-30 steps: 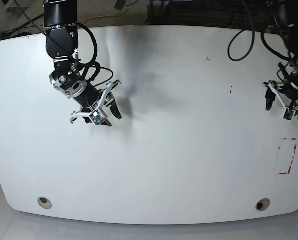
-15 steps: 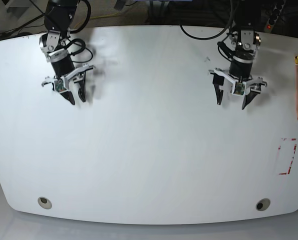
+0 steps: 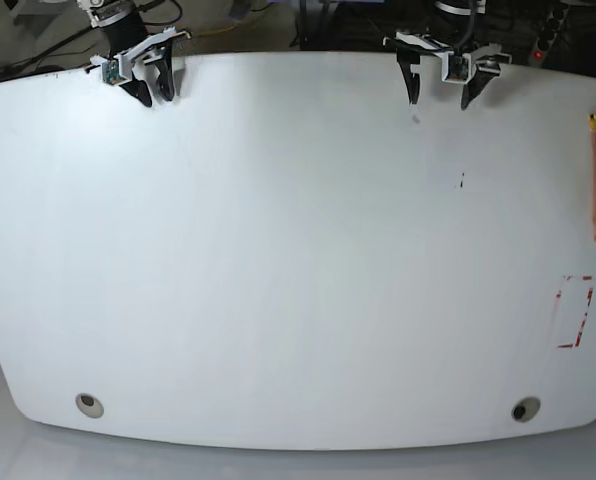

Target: Fold the T-shirt properly

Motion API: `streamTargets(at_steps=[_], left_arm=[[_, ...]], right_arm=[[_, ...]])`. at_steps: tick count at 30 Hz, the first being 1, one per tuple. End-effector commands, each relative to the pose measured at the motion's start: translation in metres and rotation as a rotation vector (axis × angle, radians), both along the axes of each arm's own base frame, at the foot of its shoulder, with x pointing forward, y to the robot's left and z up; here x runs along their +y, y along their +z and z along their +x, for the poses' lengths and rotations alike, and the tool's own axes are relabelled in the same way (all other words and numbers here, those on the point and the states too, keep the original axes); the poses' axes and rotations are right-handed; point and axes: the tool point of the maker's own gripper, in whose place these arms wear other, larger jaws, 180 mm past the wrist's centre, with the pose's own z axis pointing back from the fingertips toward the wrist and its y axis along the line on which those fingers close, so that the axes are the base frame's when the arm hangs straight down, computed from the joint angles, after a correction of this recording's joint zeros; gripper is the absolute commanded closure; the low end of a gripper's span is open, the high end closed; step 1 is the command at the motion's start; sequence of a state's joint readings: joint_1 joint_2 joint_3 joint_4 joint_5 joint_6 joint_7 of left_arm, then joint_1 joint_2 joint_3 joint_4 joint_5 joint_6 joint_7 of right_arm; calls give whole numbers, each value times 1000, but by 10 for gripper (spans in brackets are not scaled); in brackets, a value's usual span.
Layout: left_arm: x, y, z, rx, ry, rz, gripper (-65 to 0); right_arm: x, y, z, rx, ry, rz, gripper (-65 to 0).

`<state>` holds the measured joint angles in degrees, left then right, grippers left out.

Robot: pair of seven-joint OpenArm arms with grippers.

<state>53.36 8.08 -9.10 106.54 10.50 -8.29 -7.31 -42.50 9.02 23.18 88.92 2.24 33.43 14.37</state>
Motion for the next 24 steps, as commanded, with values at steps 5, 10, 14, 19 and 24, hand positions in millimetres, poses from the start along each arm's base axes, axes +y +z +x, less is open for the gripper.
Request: streamTargets(at_steps=[5,10,14,19,24], left_arm=[[-2,-5,-76,165,19,-10,-428],[-4,-29,-139,345,30,-27,-428],[-6,-66,-193,506,44,-50,-432],[-2,-114,-212,600,35,-65,-429],[-3,-157,-210,657,38,-85,-428]], right_arm=[[-10,9,-61,80,-77,69,-209],[-8,-12,-123,248,-100,88,-209],[0,-47,-174,414,-108,129,-209],[9,-95,-204,557,-119,178,-209],[4,-138,-208,658,-148,192,-209]])
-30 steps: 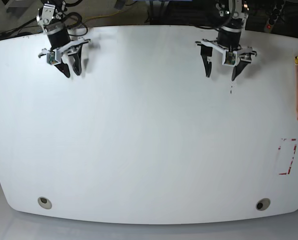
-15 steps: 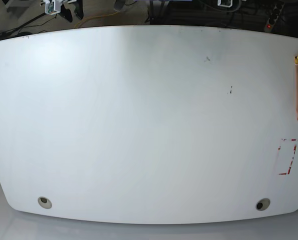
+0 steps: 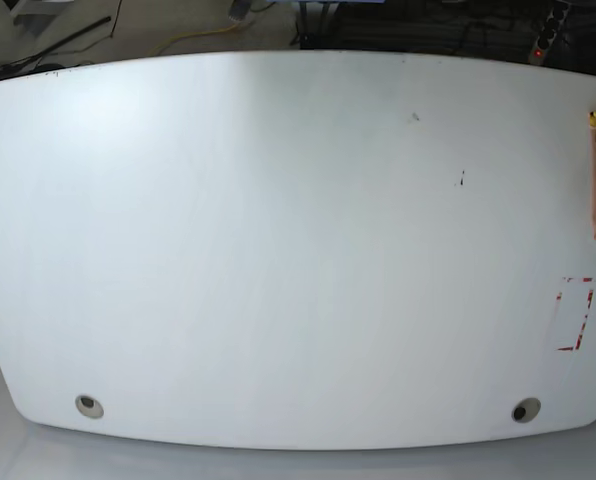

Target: Fold the T-shirt properly

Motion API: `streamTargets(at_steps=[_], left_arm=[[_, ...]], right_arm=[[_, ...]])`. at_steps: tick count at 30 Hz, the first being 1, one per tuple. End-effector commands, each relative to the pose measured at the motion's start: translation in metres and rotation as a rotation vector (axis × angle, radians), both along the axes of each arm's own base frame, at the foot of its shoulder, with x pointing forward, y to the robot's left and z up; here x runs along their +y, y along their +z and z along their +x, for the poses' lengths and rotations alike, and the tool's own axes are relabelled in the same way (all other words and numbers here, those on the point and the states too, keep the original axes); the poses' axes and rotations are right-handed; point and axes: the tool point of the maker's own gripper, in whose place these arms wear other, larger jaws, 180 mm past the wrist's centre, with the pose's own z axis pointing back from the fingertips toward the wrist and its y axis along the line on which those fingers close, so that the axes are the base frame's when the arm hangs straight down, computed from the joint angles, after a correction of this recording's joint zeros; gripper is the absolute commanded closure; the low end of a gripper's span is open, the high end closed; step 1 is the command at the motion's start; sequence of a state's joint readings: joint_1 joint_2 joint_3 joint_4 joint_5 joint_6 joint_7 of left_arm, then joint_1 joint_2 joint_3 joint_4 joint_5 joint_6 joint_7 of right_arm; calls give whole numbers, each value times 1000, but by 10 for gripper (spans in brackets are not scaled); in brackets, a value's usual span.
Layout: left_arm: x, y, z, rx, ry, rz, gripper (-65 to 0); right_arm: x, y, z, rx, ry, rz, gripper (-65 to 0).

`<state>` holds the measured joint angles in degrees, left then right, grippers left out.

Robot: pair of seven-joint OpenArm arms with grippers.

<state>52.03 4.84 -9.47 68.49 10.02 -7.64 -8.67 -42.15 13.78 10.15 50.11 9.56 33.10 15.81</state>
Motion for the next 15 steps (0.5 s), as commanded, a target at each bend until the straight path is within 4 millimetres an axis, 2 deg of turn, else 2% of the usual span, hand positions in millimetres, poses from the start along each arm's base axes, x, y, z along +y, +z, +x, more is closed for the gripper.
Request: streamTargets(at_steps=[1,3,4,8,13,15], left_arm=[[-1,-15,-21,66,-1,-16,-428],[-2,-33,-22,106,4,-25,-428],[-2,-43,-20,131,7,-30,-428],[10,-77,-18,242,7,-27,-428],[14,-101,4,287,27,-36,-428],[25,-106,12,301,59,-26,-428]], right_arm=[[-9,-13,-19,70,-28,-4,-209],[-11,-24,-18,99,-44,-4,-209],[-11,-29,-11,98,-53,-4,-209],[-13,-42,1,118,-80,-4,-209],[-13,-53,18,126,-109,1,-209],[-11,-58,24,135,-98,3,-209]])
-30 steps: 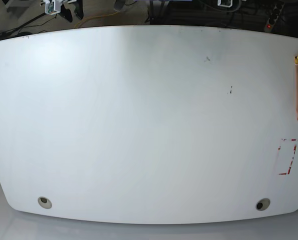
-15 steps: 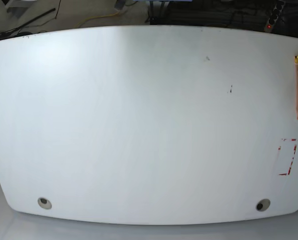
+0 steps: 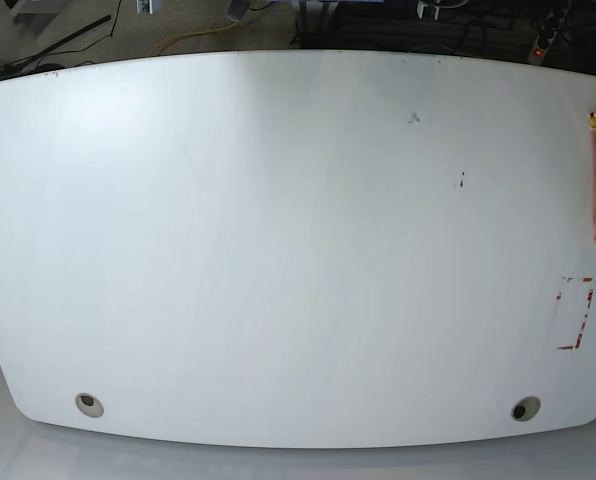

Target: Fold the T-shirt properly

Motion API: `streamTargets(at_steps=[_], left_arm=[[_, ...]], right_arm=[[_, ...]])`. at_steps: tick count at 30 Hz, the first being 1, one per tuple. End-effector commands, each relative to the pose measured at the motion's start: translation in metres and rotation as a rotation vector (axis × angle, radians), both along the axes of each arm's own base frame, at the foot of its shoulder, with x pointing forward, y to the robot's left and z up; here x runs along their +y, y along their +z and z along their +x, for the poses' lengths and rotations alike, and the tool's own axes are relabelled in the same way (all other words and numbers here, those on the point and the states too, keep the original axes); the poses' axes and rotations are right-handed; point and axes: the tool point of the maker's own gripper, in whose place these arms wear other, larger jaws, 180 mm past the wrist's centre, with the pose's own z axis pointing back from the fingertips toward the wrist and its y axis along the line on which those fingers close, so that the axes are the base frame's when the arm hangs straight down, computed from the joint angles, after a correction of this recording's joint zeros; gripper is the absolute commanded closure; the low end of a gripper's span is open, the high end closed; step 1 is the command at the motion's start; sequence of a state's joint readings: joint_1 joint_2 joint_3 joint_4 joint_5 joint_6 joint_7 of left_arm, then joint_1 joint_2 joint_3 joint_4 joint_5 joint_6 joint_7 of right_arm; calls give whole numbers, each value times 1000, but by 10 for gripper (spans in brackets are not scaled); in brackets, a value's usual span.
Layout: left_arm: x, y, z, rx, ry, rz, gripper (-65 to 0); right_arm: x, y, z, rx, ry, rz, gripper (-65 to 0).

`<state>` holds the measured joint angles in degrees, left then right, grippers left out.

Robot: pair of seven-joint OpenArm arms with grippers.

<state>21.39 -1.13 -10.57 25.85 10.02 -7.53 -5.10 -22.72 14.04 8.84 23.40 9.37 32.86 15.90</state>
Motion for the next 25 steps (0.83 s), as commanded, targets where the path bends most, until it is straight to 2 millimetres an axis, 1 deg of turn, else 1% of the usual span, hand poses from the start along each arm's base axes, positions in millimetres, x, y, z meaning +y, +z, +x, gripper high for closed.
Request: streamTargets(at_steps=[1,3,4,6,8,9,10,12,13,14,16,20,22,25], left_arm=[[3,-4,-14,50,33,-3,-428],[6,-9,1,53,81,-3,-428],[7,-11,4,59,91,-4,-428],[17,-13,11,76,108,4,-428],[18,-15,21,76,116,0,-428],[20,-16,25,80,121,4,-428],[21,-16,29,80,123,14,-428],[28,-17,31,88,123,59,-428],[31,-17,32,90,124,79,-428],[34,-17,30,96,124,101,-428],[38,-17,28,105,124,125,-428],[34,-18,28,130,125,118,-428],[35,-18,29,129,125,118,-428],[35,-18,29,127,125,118,-428]], right_arm=[[-2,-3,-5,24,20,0,-209],[2,-8,0,40,68,-2,-209],[2,-9,2,45,85,-14,-209],[-5,-15,4,64,127,-77,-209],[-11,-18,4,77,153,-124,-209],[-8,-21,4,83,170,-141,-212],[-4,-23,9,77,182,-151,-212],[-5,-25,14,80,206,-174,-214],[-4,-26,13,88,214,-178,-214],[-4,-28,13,101,227,-186,-214],[-4,-31,18,117,245,-195,-214],[-2,-33,20,138,251,-193,-214],[9,-34,20,137,251,-176,-214],[12,-34,20,135,250,-172,-214]])
